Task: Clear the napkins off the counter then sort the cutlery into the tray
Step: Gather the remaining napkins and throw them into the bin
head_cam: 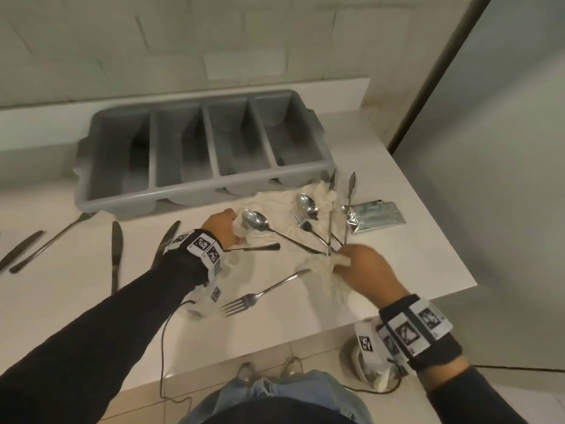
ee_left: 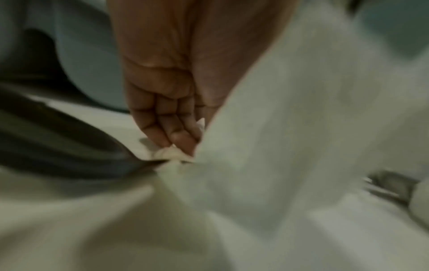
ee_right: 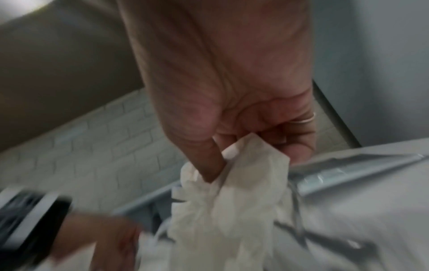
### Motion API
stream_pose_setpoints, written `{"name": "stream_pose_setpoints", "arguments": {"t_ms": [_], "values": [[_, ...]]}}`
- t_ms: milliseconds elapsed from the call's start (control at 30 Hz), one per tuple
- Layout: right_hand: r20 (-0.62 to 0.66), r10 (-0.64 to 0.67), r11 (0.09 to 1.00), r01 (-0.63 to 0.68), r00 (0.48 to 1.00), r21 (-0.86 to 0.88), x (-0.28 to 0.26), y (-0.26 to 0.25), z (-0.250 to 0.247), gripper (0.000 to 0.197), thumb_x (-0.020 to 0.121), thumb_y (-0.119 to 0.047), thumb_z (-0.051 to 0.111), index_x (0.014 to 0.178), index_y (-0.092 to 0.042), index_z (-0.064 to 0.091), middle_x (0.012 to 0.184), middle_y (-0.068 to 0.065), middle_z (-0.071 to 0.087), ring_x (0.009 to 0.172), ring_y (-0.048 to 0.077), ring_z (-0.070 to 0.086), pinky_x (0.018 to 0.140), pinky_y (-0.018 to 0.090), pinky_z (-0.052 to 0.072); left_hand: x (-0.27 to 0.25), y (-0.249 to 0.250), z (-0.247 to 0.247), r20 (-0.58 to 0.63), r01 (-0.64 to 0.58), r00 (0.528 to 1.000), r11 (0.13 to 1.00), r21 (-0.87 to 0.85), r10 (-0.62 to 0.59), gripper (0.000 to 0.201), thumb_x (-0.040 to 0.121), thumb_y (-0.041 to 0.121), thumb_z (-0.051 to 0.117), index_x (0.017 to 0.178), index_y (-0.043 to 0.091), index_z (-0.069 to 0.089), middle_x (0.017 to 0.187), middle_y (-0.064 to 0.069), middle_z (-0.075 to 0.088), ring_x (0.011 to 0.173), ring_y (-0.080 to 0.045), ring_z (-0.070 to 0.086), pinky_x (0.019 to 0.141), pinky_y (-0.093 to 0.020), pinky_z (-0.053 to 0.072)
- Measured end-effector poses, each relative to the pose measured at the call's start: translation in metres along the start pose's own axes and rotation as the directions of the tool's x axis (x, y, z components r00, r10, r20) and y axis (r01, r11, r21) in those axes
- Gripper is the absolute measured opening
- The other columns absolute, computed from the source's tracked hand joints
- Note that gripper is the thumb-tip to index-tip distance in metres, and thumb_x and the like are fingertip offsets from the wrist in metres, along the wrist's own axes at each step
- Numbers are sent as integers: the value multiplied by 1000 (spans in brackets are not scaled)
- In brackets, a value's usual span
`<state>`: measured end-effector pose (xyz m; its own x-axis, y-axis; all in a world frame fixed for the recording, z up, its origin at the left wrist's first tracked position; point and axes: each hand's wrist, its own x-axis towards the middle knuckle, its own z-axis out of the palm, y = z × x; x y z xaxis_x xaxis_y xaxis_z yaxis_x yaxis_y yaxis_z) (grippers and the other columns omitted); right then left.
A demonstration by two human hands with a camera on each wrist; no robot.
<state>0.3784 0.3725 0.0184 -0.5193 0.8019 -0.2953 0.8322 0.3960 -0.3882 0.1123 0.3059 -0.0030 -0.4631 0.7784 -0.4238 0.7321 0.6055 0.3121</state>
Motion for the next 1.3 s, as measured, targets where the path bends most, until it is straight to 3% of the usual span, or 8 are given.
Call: {"name": "stream_pose_setpoints", "arguments": {"t_ms": [100,267,400,600,733,900,1167,1300], "values": [[-67,-47,992,54,997,114,22,-8,-44,13,84,-18,59,88,-10,68,87,6,70,70,22,65,54,20,43,5,-11,-4,-52,43,998,999,-3,-43,45,82,18,67,123,4,56,127,-16,58,118,-31,53,99,-35,41],[-206,-231,959,259,951,119,80,-18,-84,19,68,-14,77,80,-7,65,104,8,59,93,20,55,79,23,38,-8,-31,-35,-203,60,974,976,-208,-103,31,80,17,68,107,1,65,104,-18,68,98,-34,64,90,-37,48],[90,-318,923,330,944,-197,126,-29,-71,27,68,-15,75,92,-8,66,126,9,56,110,27,56,89,32,46,-36,-36,-68,-422,-24,891,914,-406,-164,22,81,19,69,98,7,65,90,-12,65,68,-17,63,61,-9,51],[267,-245,808,348,932,-475,154,-35,-32,36,77,-13,65,112,-6,61,123,13,62,109,29,59,97,36,46,-71,-28,-104,-679,-241,727,887,-394,-104,22,80,25,68,97,11,70,115,6,62,96,-12,58,87,-18,45],[145,-305,868,338,941,-365,155,-35,-29,28,85,-2,53,111,-5,63,116,15,65,108,30,59,95,33,45,-90,-7,-102,-508,-395,853,786,-476,122,9,73,22,72,81,25,70,100,27,60,87,8,60,77,3,45],[-110,-333,942,327,936,-72,141,-36,-45,20,85,-5,55,100,0,67,108,18,68,101,33,62,83,28,44,-71,11,-37,-75,-352,935,892,-284,345,17,71,27,76,64,15,67,128,12,58,108,-2,58,96,-19,44],[-572,-100,723,455,814,520,105,-31,-97,30,75,-2,69,81,-29,59,86,-9,62,79,-7,56,74,7,45,-22,45,24,121,-281,954,958,49,274,44,83,18,65,124,3,56,141,-9,48,123,-24,50,101,-27,37],[-462,-112,711,396,880,582,87,-16,-107,45,74,-7,74,109,-27,54,87,-6,60,79,5,58,70,8,47,-11,42,22,183,-258,956,954,153,229,39,84,17,63,120,5,58,119,-15,64,110,-29,60,92,-31,45]]}}
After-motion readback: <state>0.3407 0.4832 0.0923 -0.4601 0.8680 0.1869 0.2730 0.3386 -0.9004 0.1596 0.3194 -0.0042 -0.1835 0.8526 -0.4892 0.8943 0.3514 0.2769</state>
